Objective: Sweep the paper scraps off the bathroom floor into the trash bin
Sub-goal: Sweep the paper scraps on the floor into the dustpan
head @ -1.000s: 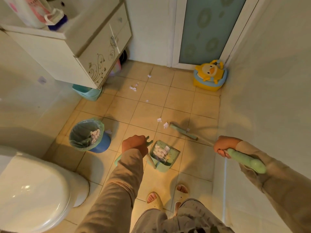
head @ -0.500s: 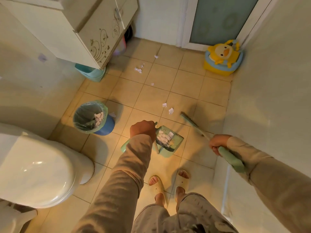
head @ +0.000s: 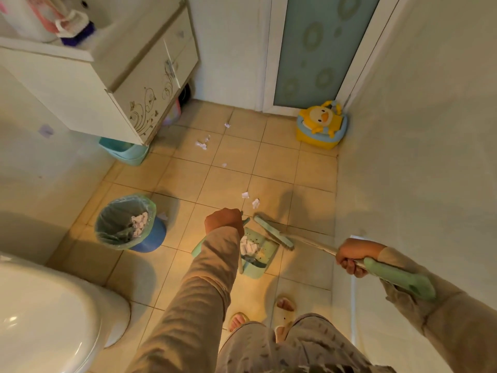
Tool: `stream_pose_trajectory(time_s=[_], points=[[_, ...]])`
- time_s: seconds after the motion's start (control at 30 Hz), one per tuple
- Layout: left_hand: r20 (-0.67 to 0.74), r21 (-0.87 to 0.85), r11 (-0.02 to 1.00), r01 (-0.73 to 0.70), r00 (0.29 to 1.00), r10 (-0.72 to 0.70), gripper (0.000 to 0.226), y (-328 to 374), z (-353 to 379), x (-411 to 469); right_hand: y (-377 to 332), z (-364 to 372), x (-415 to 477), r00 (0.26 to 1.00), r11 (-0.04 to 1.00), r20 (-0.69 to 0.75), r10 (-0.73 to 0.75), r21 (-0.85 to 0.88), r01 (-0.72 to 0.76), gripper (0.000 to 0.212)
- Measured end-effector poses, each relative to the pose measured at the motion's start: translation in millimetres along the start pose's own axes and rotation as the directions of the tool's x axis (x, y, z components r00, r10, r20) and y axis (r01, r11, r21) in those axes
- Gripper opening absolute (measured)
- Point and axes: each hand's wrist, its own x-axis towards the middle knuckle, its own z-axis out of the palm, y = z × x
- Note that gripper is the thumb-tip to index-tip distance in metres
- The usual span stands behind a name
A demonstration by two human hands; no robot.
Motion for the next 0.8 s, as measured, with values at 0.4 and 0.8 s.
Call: stream_pose_trajectory(time_s=[0.4,0.8], points=[[0.011,-0.059,0.997,0.054,0.998,-0.054,0.032,-31.6,-6.7,9.3,-39.0,-22.2,25.1,0.975,0.991,-0.197,-0.106,-0.102,0.088,0.041],[0.095,-0.216,0.913,0.345,0.938,-0.332,0.036,6.9,-33.0,59.7,-169.5,-119.8,38.1,0.923,0.833,-0.142,-0.358,-0.495,0.247,0.041]])
